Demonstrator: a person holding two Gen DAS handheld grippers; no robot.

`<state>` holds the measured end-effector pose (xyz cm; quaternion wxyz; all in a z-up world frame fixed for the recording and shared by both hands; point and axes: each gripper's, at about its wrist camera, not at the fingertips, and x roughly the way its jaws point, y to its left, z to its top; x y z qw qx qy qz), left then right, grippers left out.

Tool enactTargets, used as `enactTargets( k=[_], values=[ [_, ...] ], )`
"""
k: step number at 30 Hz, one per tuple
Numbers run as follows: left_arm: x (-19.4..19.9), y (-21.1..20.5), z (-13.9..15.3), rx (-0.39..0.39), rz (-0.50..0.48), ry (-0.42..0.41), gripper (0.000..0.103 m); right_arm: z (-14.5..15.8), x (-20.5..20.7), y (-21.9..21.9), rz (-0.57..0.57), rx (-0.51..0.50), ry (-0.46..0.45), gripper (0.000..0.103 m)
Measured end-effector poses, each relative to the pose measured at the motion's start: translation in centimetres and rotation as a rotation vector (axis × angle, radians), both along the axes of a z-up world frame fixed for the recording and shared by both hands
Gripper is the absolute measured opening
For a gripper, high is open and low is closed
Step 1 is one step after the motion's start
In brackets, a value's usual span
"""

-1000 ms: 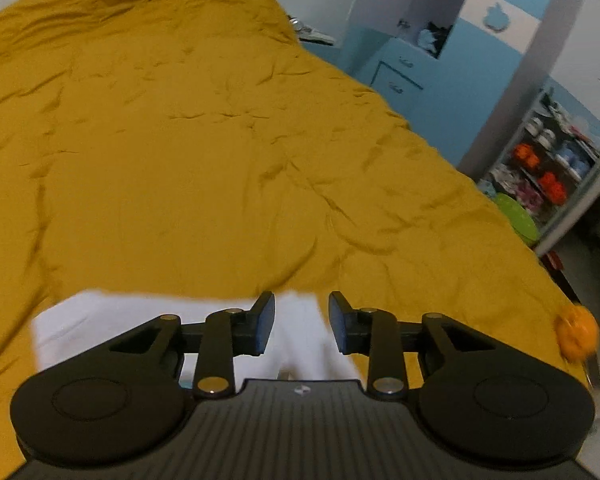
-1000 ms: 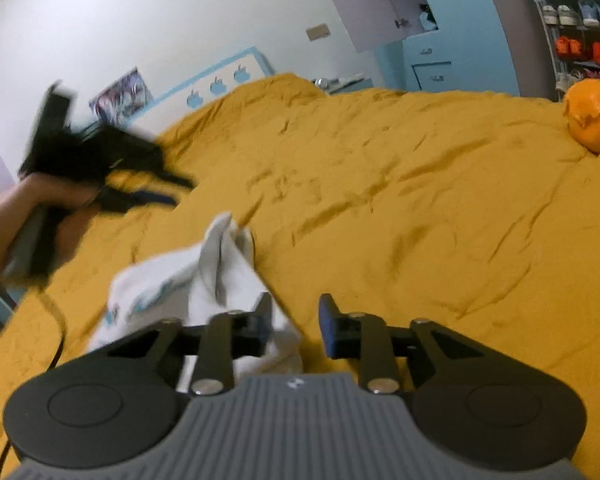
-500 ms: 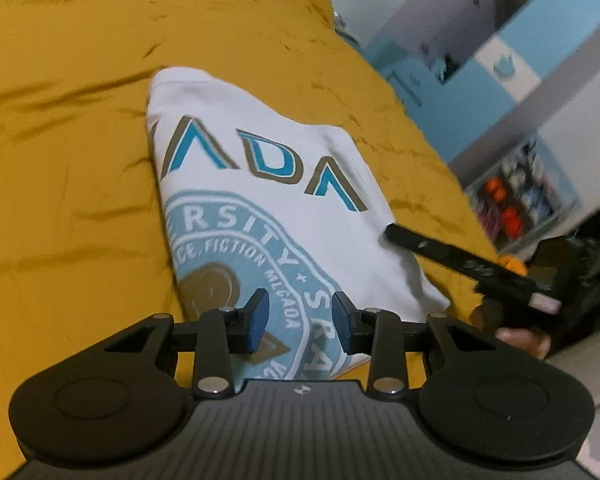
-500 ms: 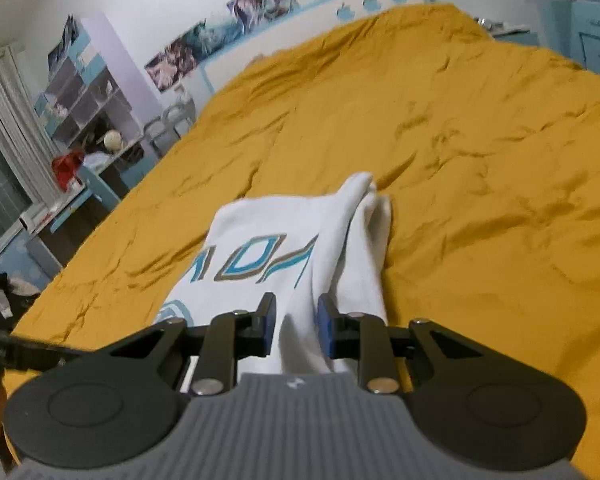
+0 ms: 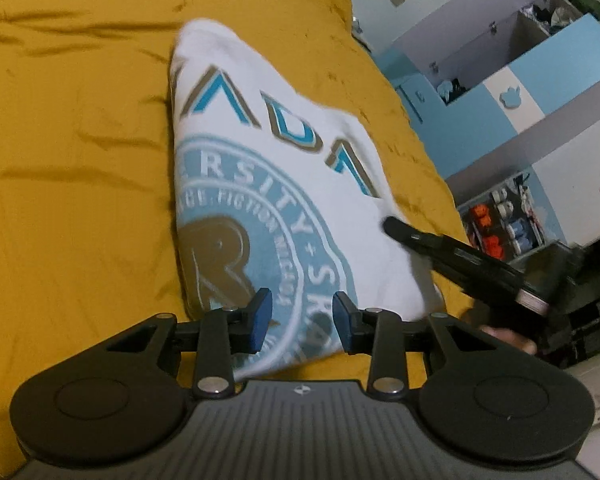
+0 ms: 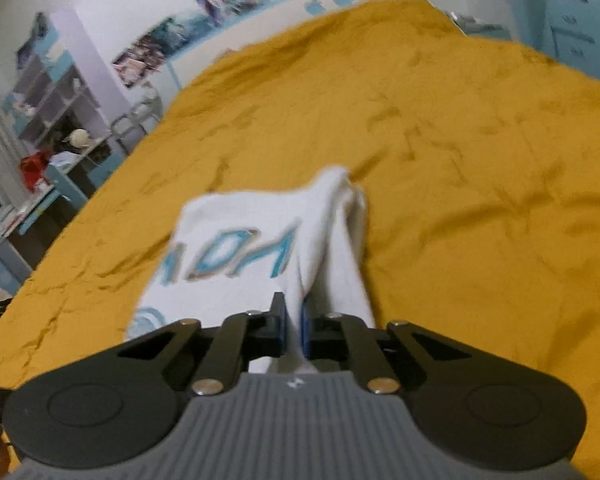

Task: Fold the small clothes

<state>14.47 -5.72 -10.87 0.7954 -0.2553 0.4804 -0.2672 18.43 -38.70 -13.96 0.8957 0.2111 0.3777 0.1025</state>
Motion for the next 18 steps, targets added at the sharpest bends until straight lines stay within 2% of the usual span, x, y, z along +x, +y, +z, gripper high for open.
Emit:
enactTargets(
  k=[2, 5, 7, 8, 13, 18],
  values=[
    [-0.1, -0.3, -0.3, 0.021, -0.011, -0.011, 0.042, -1.3, 0.1, -0.8, -0.018, 0.066, 0.027, 0.000],
    [-0.1, -0.3, -0.5, 0.016, -0.007, -0.004, 0.042, -0.9, 0.0, -1.2, -0.011, 0.090, 0.030, 0.002],
    [0.0, -0.1, -0.8, 0.008, -0.005, 0.000, 0.042, 0.3, 0.1, -1.3, 0.002, 0.087, 0.012, 0.014],
    [-0.1, -0.1, -1.0, 0.005, -0.006, -0.001, 0.042, 1.1, 0.4, -1.3, 0.003, 0.069, -0.009, 0.018],
    [-0.6, 0.1, -1.7, -0.023, 0.006, -0.004, 0.042, 4.4, 4.9, -0.8, -0.003, -0.049, -0.105, 0.022],
    [-0.6, 0.1, -1.7, -0.021, 0.001, -0.015, 0.042, 3.6, 11.0, 1.1, 0.003, -0.191, -0.039, 0.024]
  ],
)
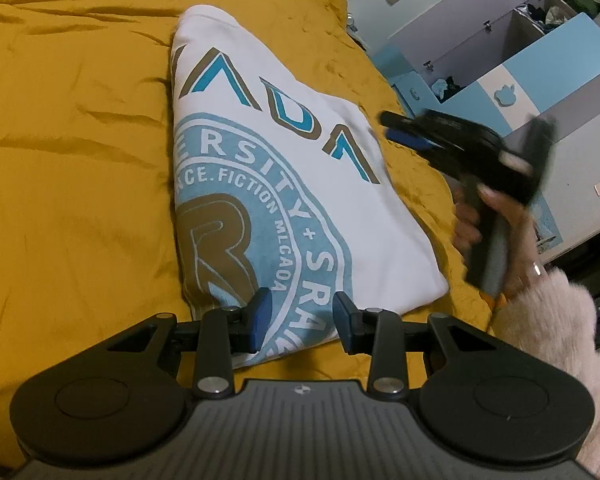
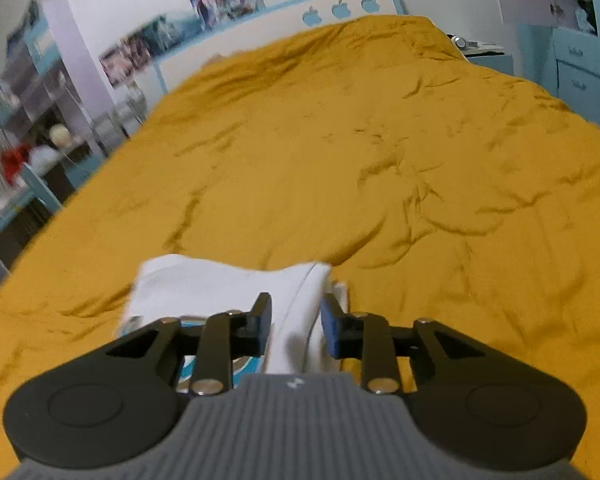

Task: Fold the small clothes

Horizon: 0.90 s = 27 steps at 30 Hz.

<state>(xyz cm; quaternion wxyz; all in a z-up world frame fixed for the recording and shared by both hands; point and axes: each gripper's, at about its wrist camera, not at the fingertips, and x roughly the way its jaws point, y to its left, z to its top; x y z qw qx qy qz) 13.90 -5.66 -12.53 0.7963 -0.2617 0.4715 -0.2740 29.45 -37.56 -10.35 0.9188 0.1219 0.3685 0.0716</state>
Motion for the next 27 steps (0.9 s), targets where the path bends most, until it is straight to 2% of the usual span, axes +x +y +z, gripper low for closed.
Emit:
enactTargets(
  k=[3, 4, 5, 8, 10, 14, 17, 20, 22, 27],
  values=[
    [0.1, 0.2, -0.2, -0.013, 0.002, 0.008, 0.042, -1.1, 2.0, 1.1, 0.015, -0.040, 0.054, 0.023],
    [0.0, 0.2, -0.2, -0.016, 0.001, 0.008, 0.042, -1.5, 2.3, 1.3, 0.025, -0.034, 0.072, 0.018],
    [0.1, 0.3, -0.3, -0.018, 0.001, 0.010, 0.042, -1.8, 2.3, 1.7, 0.024, -0.037, 0.077, 0.008],
    [0.0, 0.3, -0.3, -0.019, 0.003, 0.006, 0.042, -1.0, 1.3, 2.0, 0.011, -0.058, 0.011, 0.000],
    [-0.1, 0.1, -0.3, -0.013, -0.001, -0.006, 0.044, -0.6, 1.1, 1.9, -0.006, -0.081, 0.001, 0.000],
    [-0.2, -0.2, -0.5, -0.008, -0.003, -0.011, 0.047, -3.4, 2.1, 1.2, -0.014, -0.088, 0.116, 0.000],
    [-0.2, -0.4, -0.4, 0.002, -0.017, -0.019, 0.050, -2.0, 0.1, 0.5, -0.029, -0.059, 0.051, 0.003],
    [0.0, -0.3, -0.3, 0.002, -0.024, -0.015, 0.050, 1.3, -4.6, -0.8, 0.040, 0.005, -0.065, 0.032],
    [0.2, -0.2, -0.3, -0.007, -0.022, -0.006, 0.050, 2.7, -8.4, -1.6, 0.108, 0.043, -0.111, 0.033],
    [0.1, -0.3, -0.3, -0.003, -0.017, -0.011, 0.051, 2.3, -14.7, -3.0, 0.214, 0.028, -0.060, 0.033]
  ],
)
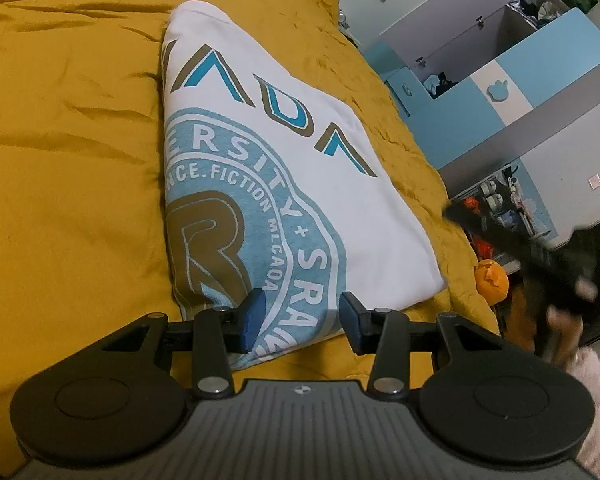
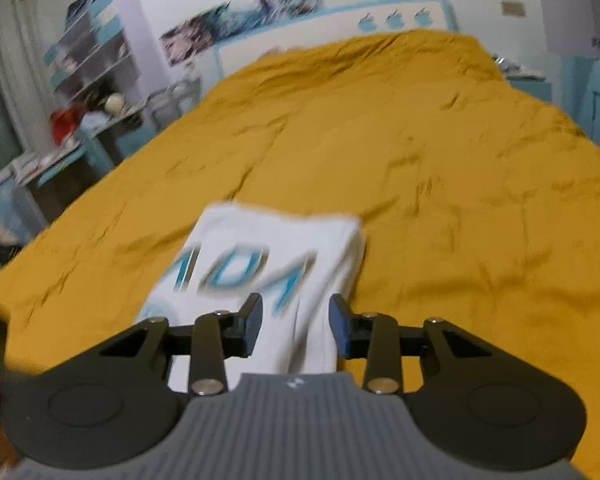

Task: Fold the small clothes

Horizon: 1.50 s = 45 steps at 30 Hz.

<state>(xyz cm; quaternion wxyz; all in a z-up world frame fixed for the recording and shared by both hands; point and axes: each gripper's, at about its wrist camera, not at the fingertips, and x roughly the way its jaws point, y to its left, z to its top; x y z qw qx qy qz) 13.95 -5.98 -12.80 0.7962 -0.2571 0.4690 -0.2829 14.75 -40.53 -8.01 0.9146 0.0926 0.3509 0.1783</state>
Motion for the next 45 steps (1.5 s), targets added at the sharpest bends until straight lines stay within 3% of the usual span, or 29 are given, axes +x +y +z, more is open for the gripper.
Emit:
enactTargets(
  k=[4, 11, 22, 24, 25, 27, 32, 33, 34, 38, 41, 45],
  values=[
    [-0.1, -0.3, 0.2, 0.013, 0.005, -0.003, 0.055, -1.3, -1.9, 0.5, 0.040, -0.052, 0.018, 0.033],
    [-0.2, -1.2, 0.6, 0.058, 0.004, -0.016, 0.062, -4.0, -3.0, 1.8, 0.098, -0.060, 0.045, 0.034],
    [-0.4, -3.0, 1.4, 0.145, -0.041, -0.051, 0.084, -4.3, -2.9, -1.4, 0.089, 0.155, 0.063, 0.032],
    [-0.3, -3.1, 1.5, 0.146, -0.042, -0.050, 0.085, -4.3, -2.9, -1.5, 0.079, 0.159, 0.063, 0.027],
    [-0.3, -3.1, 1.4, 0.144, -0.041, -0.048, 0.085, -4.4, -2.9, -1.5, 0.077, 0.156, 0.062, 0.025],
    [-0.3, -2.9, 1.4, 0.136, -0.037, -0.044, 0.085, -4.3, -3.0, -1.4, 0.058, 0.131, 0.053, 0.003],
    [-0.2, -2.6, 2.3, 0.108, -0.008, -0.005, 0.082, -3.4, -3.9, -0.6, -0.004, 0.046, 0.012, 0.000],
    [-0.2, -2.4, 2.8, 0.108, 0.001, 0.000, 0.076, -3.6, -3.8, -0.6, -0.004, 0.037, 0.023, 0.000],
    [-0.3, -1.8, 3.2, 0.098, 0.023, 0.003, 0.071, -4.2, -3.6, -0.6, -0.013, 0.029, 0.040, 0.000],
    [-1.2, 3.3, 4.5, 0.037, 0.159, -0.013, 0.074, -5.9, -3.3, -1.3, -0.030, 0.077, 0.085, 0.000],
    [-1.3, 6.2, 3.2, 0.017, 0.226, 0.070, 0.074, -6.0, -3.3, -1.3, -0.038, 0.090, 0.088, 0.000],
    [-1.7, 6.4, 0.4, -0.072, 0.213, 0.166, 0.074, -5.7, -3.3, -1.0, -0.048, 0.091, 0.094, 0.000]
  ],
)
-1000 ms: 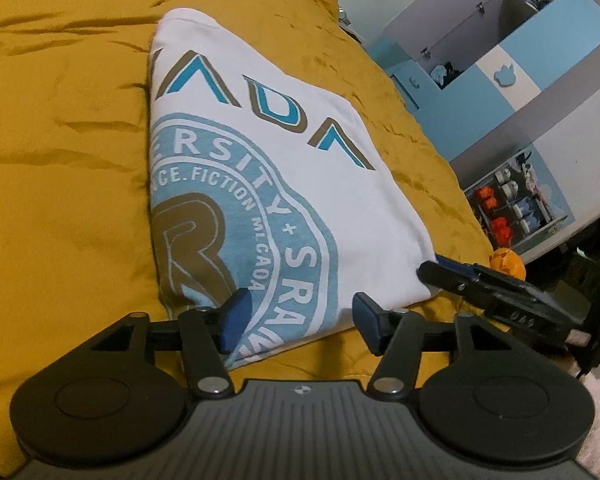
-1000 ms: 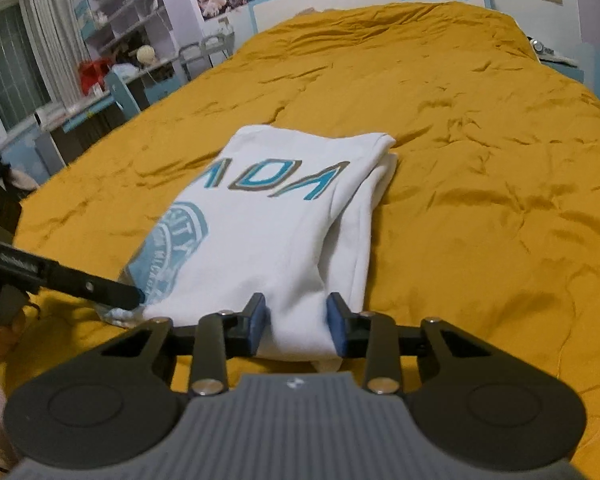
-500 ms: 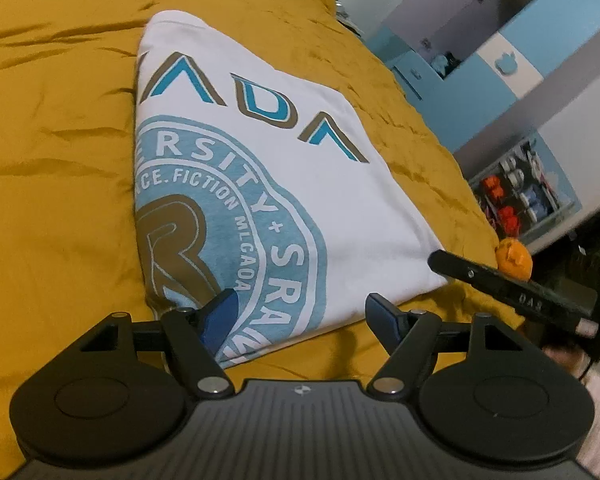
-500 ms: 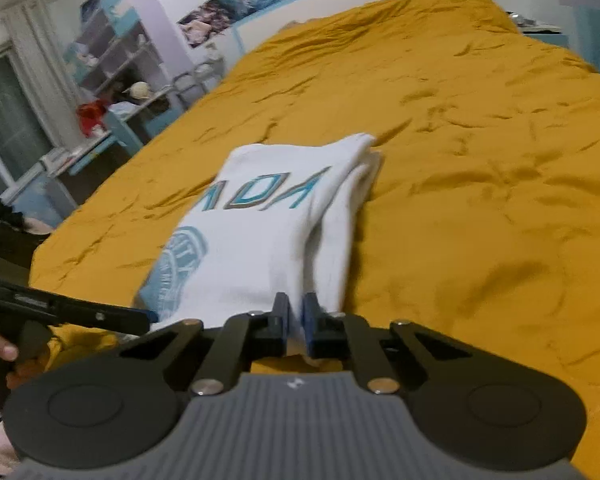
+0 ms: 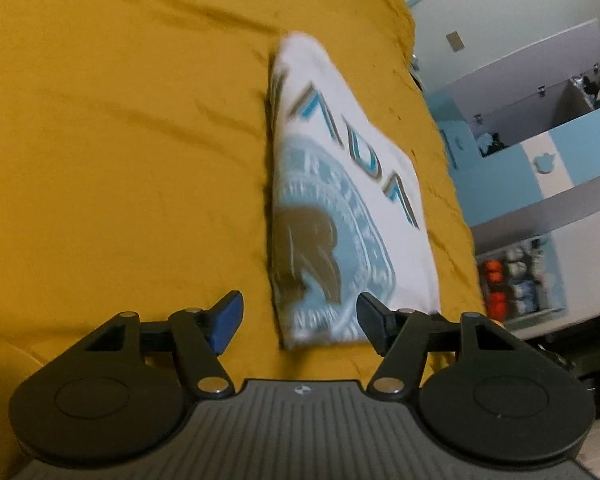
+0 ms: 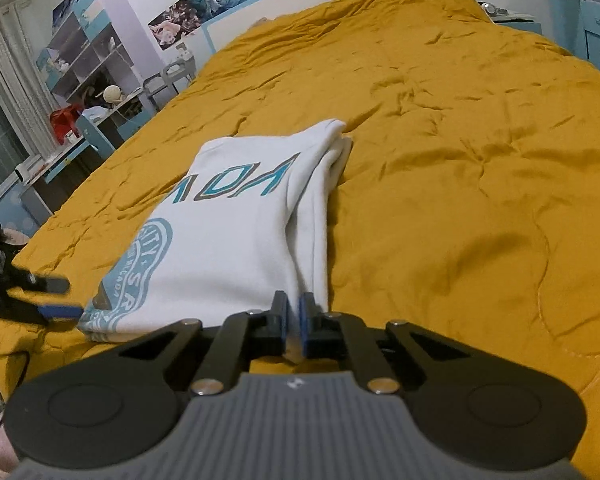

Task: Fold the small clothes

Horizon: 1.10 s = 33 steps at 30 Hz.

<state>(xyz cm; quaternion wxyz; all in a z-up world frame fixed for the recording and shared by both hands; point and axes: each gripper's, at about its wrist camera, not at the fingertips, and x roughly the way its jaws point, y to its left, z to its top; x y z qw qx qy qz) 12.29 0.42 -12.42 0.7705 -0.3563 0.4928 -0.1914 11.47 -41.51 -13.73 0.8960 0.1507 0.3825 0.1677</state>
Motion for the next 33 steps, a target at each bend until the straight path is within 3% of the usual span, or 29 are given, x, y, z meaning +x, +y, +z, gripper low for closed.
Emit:
enactTargets(
  k=[4, 8, 9, 10, 12, 15, 22, 25, 30, 33],
  values=[
    [-0.6, -0.5, 0.4, 0.001, -0.027, -0.043, 0.073, 0.2, 0.0, 0.1, 0.001, -0.013, 0.006, 0.000],
    [-2.4, -2.0, 2.6, 0.192, -0.155, -0.186, 0.073, 0.2, 0.2, 0.1, 0.002, -0.013, 0.012, 0.000],
    [-2.8, -2.6, 2.6, 0.243, -0.195, -0.211, 0.059, 0.1, 0.2, 0.1, -0.001, -0.008, 0.014, 0.000],
    [-3.0, -3.1, 2.6, 0.291, -0.223, -0.232, 0.038, 0.0, 0.3, 0.0, -0.004, -0.003, 0.016, 0.000],
    [-2.9, -4.1, 2.3, 0.389, -0.263, -0.249, 0.023, 0.0, 0.2, 0.0, -0.011, 0.004, 0.019, 0.000],
    [-3.2, -3.8, 2.0, 0.381, -0.264, -0.278, 0.016, 0.1, 0.1, -0.1, -0.011, 0.005, 0.016, 0.001],
    [-3.0, -4.5, 1.9, 0.384, -0.233, -0.287, 0.015, -0.2, 0.1, -0.5, -0.016, 0.033, 0.026, 0.001],
    [-3.3, -4.6, 2.1, 0.386, -0.198, -0.312, 0.005, -0.1, 0.0, -0.5, -0.018, 0.031, 0.021, 0.001],
    [-4.3, -5.5, 3.9, 0.515, -0.204, -0.368, 0.001, 2.8, -0.8, -0.5, -0.039, -0.015, -0.018, 0.000],
    [-4.0, -5.3, 3.1, 0.517, -0.189, -0.306, 0.001, 2.5, -0.7, -1.0, -0.054, -0.108, 0.001, 0.000]
  ],
)
